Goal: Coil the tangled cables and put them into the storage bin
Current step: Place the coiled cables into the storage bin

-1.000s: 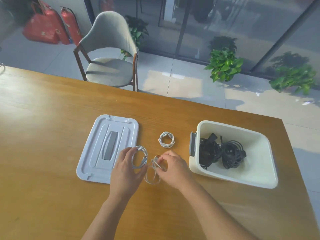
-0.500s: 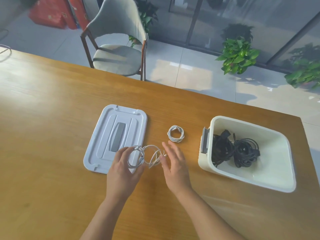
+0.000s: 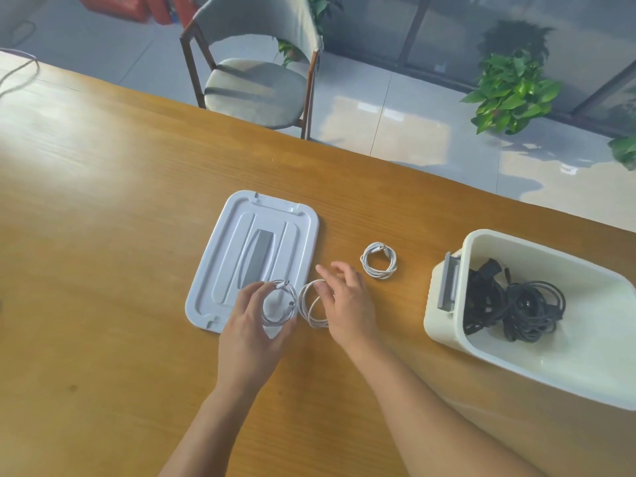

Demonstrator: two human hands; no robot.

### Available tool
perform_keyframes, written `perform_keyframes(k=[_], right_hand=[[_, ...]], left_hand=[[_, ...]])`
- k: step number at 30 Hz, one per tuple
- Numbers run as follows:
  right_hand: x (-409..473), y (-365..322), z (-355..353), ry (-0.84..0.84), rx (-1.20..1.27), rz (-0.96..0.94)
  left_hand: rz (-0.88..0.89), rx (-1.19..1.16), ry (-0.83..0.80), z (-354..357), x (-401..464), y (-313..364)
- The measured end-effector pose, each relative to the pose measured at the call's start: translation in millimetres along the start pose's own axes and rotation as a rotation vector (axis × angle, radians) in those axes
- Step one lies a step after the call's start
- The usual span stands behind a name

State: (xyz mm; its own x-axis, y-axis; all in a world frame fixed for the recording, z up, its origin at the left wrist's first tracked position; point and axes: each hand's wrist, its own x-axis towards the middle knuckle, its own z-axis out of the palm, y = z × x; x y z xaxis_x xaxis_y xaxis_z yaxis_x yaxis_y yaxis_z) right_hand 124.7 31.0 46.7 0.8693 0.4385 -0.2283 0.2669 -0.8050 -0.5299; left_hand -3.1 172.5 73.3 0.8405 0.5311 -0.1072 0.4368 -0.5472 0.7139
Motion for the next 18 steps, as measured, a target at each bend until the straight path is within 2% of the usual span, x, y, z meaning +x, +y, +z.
perform_keyframes(k=[6, 14, 18], right_hand=[[-6.0, 9.8, 13.9, 0.056, -0.143, 0.038], [-20.7, 17.9, 1.6, 0.041, 0.17, 0.071], [-38.3, 24.3, -10.3, 0.06, 0.209, 0.212]], left_hand=[[0.09, -0.003, -0.046, 11.5, -3.9, 2.7], [0.172, 0.116, -0.068, 43.9, -8.1, -2.0], [0.179, 0.179, -0.063, 48.9, -5.5, -3.7]])
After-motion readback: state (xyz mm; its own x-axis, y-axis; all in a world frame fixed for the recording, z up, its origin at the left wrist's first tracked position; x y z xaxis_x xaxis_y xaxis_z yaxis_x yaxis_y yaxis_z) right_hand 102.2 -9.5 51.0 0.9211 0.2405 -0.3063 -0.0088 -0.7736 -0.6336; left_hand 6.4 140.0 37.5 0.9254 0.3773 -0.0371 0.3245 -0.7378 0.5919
